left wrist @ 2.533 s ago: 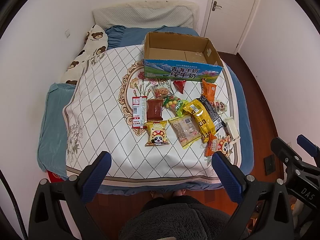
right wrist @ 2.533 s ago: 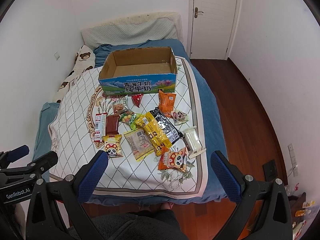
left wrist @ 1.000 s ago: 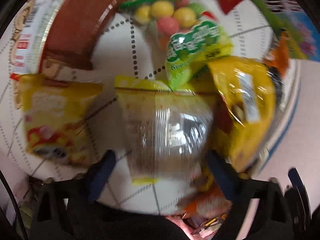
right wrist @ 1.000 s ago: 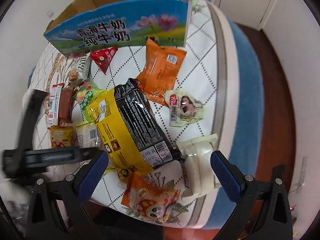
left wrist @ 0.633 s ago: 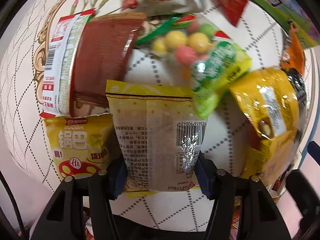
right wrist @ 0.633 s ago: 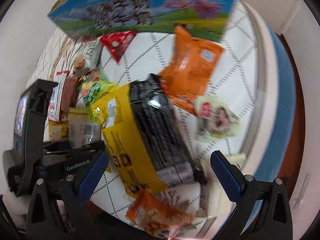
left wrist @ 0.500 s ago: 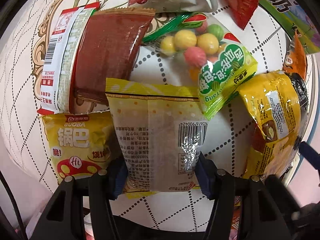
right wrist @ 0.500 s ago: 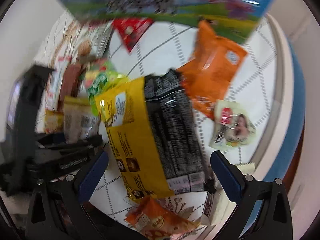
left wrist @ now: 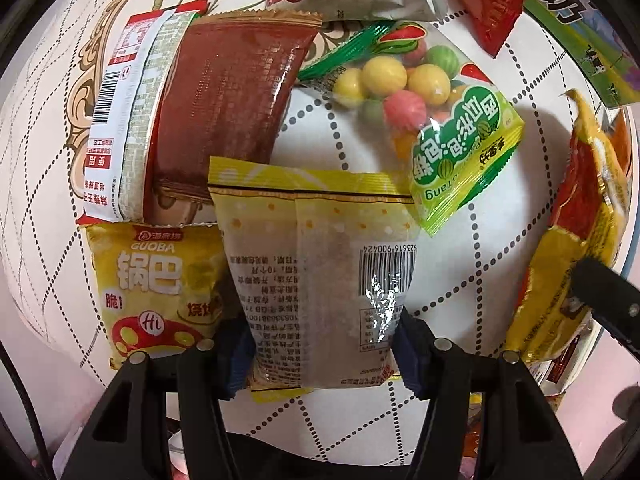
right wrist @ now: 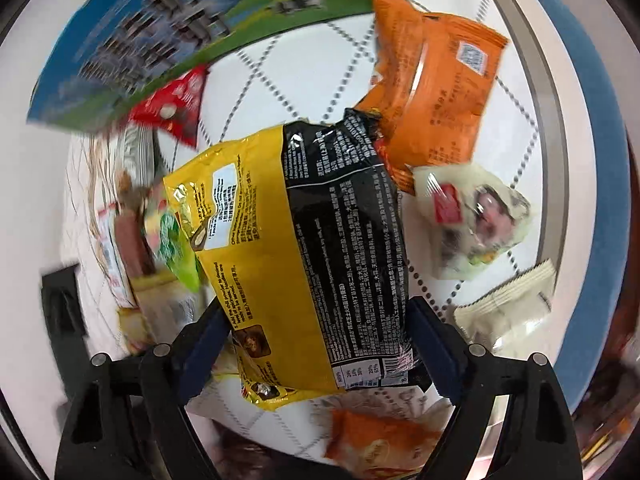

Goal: Organize snacks
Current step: 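Grasp the clear cookie bag with the left tool while the right grasps the yellow-black bag, then carry both bags into the cardboard box and open both tools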

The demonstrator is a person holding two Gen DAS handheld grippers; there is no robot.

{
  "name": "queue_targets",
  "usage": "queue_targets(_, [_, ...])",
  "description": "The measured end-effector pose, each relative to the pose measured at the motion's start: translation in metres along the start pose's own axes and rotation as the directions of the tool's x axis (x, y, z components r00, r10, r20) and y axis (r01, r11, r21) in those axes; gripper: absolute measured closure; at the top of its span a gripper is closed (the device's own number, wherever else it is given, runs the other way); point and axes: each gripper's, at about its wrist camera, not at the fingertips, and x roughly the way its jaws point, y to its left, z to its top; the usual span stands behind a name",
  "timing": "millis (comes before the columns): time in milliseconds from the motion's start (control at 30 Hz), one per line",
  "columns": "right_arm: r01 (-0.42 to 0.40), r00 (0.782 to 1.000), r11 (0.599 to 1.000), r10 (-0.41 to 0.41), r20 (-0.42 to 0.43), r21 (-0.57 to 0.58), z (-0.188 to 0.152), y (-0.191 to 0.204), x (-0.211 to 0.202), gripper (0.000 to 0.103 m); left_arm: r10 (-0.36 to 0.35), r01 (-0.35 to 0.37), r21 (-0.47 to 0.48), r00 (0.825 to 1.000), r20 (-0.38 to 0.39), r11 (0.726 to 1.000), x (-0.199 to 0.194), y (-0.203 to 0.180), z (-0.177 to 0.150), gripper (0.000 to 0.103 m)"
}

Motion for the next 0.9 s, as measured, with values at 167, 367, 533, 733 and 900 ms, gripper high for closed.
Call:
queue_targets(167, [0.054, 0.999, 0.997, -0.055, 0.000, -0.061, -0.001, 0.020, 0.013, 0.011, 0.036, -0.037, 0.032, 0.999, 0.030, 0.999, -0.013, 0.002, -0.001, 0.055])
queue_targets(367, [0.078, 0.996, 0.994, -0.075, 0.043, -0.071, -0.005, 0.036, 0.007, 0.011, 0.049, -0.054, 0.088, 0.997, 0.061, 0.995, -0.032, -0.001, -0.003, 0.059])
queue_targets(533, [0.138, 0.988, 0.982, -0.127, 0.093, -0.130, -0.003, 0.038, -0.009, 0.011, 0.031, -0.038, 0.134, 0.998, 0.053, 0.990, -0.033, 0.001, 0.002, 0.060])
queue_targets(733, [0.184, 0.982, 0.968, -0.175, 0.067, -0.169, 0.002, 0.064, 0.020, 0.011, -0.003, -0.003, 0.184, 0.999, 0.033, 0.983, -0.022, 0.007, 0.010, 0.060])
queue_targets(900, [0.236, 0.971, 0.960, -0.226, 0.083, -0.151, 0.000, 0.079, 0.038, 0.013, -0.015, 0.008, 0.206, 0.999, 0.035, 0.979, -0.026, 0.010, 0.016, 0.061])
